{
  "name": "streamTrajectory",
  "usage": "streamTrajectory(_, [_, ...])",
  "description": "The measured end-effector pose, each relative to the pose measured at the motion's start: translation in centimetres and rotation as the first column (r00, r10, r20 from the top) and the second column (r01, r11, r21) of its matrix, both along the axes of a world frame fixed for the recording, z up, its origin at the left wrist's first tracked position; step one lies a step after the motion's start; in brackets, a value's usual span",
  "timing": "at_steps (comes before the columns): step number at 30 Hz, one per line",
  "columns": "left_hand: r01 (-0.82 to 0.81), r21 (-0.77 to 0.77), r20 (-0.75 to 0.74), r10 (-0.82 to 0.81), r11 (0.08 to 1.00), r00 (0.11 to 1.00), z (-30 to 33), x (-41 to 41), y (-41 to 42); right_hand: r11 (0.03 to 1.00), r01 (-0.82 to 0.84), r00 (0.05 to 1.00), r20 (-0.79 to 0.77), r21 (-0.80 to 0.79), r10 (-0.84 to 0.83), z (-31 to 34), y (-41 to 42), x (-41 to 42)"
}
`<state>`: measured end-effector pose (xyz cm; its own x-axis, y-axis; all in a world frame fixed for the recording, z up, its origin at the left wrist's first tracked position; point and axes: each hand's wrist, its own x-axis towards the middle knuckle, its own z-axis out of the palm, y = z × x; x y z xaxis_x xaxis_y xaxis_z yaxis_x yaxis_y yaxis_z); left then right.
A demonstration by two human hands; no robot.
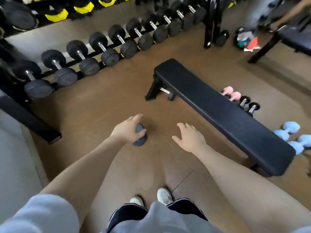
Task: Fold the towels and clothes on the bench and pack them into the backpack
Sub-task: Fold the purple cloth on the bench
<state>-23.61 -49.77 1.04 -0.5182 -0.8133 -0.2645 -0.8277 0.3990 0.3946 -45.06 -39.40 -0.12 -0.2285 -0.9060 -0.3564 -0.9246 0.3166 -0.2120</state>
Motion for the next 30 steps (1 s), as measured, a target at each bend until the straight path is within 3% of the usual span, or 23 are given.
streamTrajectory(12, [0.168, 0.086, -0.002, -0.168, 0.982, 0.986, -1.2, -1.4, -7.5, 0.992, 0.125, 0.990, 0.057, 0.010, -0.125, -2.4, -5.9, 0.8])
streamTrajectory(25, [0.062, 0.168, 0.010, -0.064, 0.984, 0.998, -3.3, -18.2, -24.0, 0.999, -0.042, 0.999, 0.009, 0.010, 0.042, -1.9, -24.9, -17.2])
streamTrajectory(30, [-0.032, 0.168, 0.033, 0.027, 0.985, 0.999, -2.4, -20.2, -31.9, 0.993, -0.111, 0.994, 0.018, 0.045, 0.110, -1.4, -34.8, -22.1])
